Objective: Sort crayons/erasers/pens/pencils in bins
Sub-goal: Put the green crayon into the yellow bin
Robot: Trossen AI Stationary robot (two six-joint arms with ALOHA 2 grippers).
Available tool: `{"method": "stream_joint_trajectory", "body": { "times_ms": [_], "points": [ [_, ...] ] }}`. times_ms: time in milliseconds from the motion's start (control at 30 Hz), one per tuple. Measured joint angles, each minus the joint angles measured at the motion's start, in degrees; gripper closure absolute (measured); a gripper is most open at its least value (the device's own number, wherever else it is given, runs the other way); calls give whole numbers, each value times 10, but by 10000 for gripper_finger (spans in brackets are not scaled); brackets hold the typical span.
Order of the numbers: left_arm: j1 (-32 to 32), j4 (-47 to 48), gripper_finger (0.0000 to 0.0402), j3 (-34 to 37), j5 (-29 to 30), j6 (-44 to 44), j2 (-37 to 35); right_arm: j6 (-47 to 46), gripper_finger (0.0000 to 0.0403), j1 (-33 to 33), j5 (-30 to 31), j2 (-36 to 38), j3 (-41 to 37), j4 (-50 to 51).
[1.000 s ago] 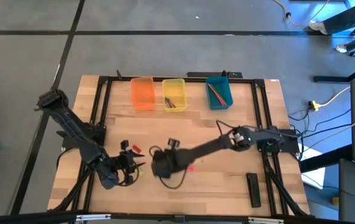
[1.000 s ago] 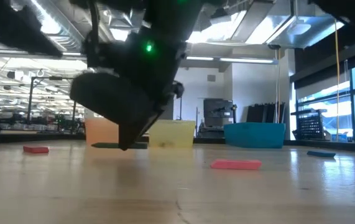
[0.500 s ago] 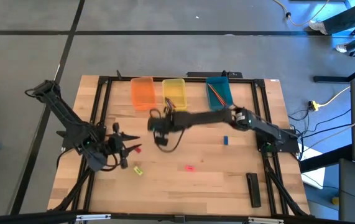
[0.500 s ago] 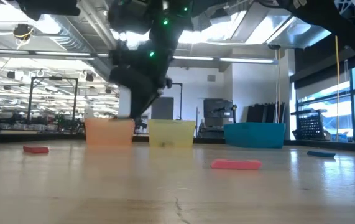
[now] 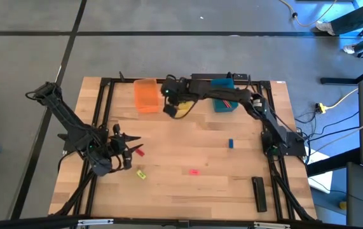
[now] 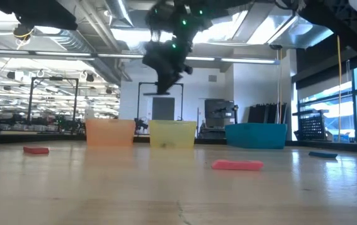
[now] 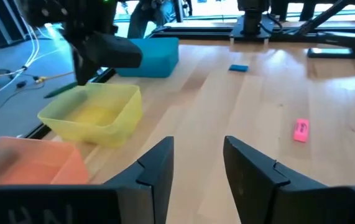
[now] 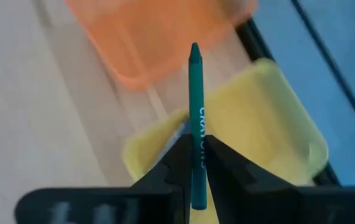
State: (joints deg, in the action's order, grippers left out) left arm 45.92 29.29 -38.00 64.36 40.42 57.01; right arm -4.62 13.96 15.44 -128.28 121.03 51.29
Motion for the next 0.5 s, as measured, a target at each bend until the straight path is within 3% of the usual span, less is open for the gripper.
{"method": "stream_joint_trajectory", "body": {
  "times_ms": [167, 367, 500],
  "points": [
    [-19, 14, 269, 0, 9, 0, 0, -39, 355, 30, -39, -1, -58, -11],
    [-64, 47, 269, 0, 11, -4, 0, -76, 355, 46, -141, -1, -151, -112],
    [-103, 71, 269, 0, -4, -5, 0, -115, 355, 50, -145, -1, -189, -168]
  ]
}}
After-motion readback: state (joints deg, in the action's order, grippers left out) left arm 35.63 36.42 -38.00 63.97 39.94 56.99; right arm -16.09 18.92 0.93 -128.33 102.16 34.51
